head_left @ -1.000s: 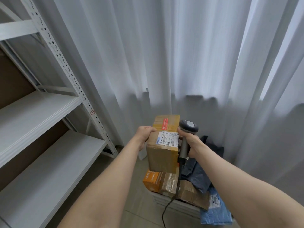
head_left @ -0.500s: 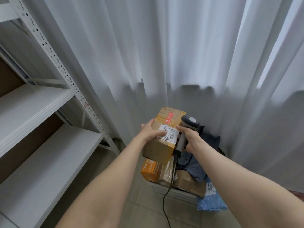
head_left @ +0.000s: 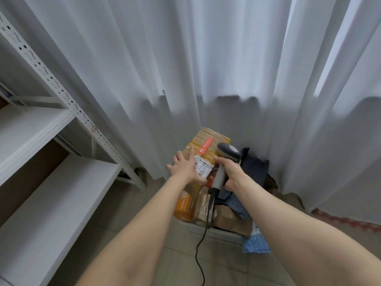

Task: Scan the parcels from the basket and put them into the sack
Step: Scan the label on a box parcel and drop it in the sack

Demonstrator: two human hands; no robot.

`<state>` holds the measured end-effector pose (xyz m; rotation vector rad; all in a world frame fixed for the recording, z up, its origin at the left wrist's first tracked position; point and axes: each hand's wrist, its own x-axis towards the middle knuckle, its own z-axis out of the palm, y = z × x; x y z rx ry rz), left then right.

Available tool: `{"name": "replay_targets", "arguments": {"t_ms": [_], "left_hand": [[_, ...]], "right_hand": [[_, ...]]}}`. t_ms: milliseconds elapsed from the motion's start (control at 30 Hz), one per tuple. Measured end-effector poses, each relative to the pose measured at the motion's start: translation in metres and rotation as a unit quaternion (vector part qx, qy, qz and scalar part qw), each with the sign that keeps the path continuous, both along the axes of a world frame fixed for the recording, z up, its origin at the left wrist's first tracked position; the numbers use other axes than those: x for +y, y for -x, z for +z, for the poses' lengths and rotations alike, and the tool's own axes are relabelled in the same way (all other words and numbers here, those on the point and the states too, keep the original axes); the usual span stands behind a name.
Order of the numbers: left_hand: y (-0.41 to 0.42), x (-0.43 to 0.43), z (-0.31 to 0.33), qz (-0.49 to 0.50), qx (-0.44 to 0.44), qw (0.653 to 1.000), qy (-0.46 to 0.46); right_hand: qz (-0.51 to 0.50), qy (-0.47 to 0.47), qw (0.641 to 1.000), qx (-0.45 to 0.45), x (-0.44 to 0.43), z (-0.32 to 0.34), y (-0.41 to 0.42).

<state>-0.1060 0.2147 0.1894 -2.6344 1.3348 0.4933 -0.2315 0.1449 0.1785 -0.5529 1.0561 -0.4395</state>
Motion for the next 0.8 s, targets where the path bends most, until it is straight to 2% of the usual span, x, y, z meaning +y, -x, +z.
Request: {"name": "replay_targets", "arguments": {"t_ms": [233, 433, 600, 700, 800], "left_hand": [[-0.024, 0.007, -0.012, -0.043, 0.068, 0.996, -0.029], [-0.005, -0.005, -0.084, -0.119, 0.073, 0.988, -0.063], [-0.015, -0.028, -0.159, -0.173, 0.077, 0.979, -0.078], [-0.025, -0.048, -0.201, -0.21, 0.079, 0.971, -0.082], [-0.035, -0.064, -0.243, -0.227, 0.1, 0.966, -0.076]], "right_hand": [[-0.052, 0.042, 0.997, 0.047, -0.029, -0.017, 0.02], [-0.024, 0.064, 0.99, 0.127, -0.029, -0.082, 0.028], [-0.022, 0.136, 0.949, 0.283, -0.034, -0.156, 0.021], [0.016, 0.176, 0.927, 0.332, -0.042, -0.194, 0.012], [0.087, 0.172, 0.917, 0.35, -0.053, -0.234, -0.001]]}}
